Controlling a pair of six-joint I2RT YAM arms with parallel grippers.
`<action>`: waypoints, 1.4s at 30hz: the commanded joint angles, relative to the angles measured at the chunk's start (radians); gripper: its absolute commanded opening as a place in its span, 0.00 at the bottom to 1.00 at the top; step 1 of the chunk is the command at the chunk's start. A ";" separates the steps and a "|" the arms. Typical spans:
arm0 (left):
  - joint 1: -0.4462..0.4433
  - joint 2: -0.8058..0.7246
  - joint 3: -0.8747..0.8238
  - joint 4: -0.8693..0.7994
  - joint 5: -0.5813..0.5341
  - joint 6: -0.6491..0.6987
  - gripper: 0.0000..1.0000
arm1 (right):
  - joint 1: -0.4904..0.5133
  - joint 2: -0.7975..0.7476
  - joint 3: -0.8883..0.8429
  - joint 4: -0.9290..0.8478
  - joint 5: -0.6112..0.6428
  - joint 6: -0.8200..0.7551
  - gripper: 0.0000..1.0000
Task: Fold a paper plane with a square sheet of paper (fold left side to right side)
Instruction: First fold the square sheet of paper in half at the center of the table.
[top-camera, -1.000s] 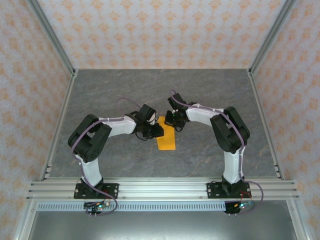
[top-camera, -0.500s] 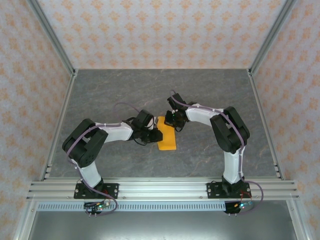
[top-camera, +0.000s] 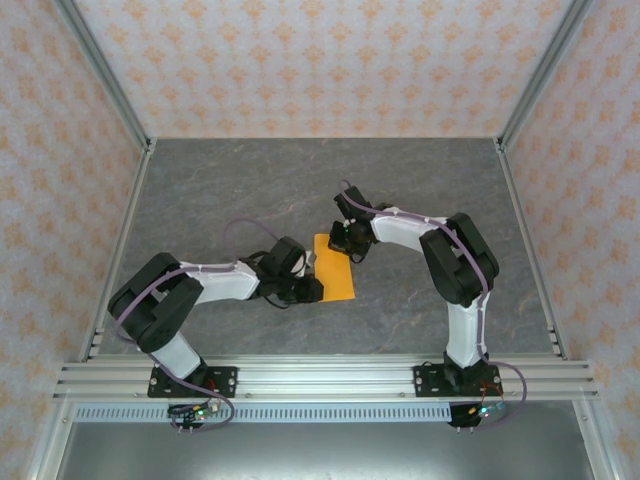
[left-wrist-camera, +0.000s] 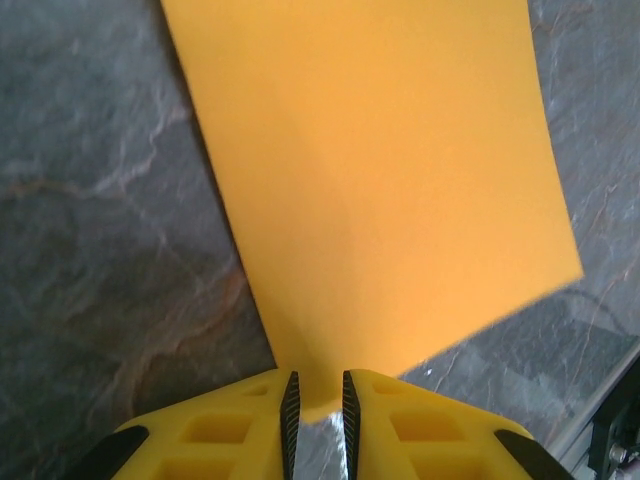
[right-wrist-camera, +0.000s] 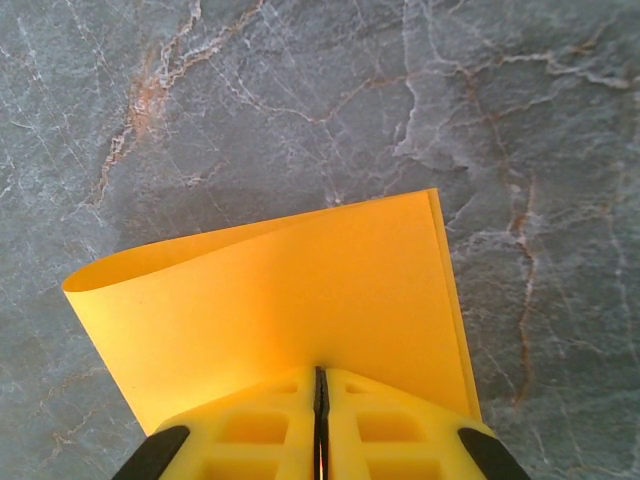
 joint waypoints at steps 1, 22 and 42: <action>-0.011 -0.069 -0.017 -0.062 -0.002 -0.026 0.23 | 0.009 0.069 -0.014 -0.085 0.077 0.003 0.10; 0.004 0.083 0.136 -0.077 -0.002 0.032 0.22 | 0.012 0.061 -0.009 -0.095 0.080 -0.006 0.10; -0.014 -0.181 0.041 -0.164 -0.016 -0.012 0.23 | 0.015 0.050 -0.009 -0.079 0.069 -0.015 0.10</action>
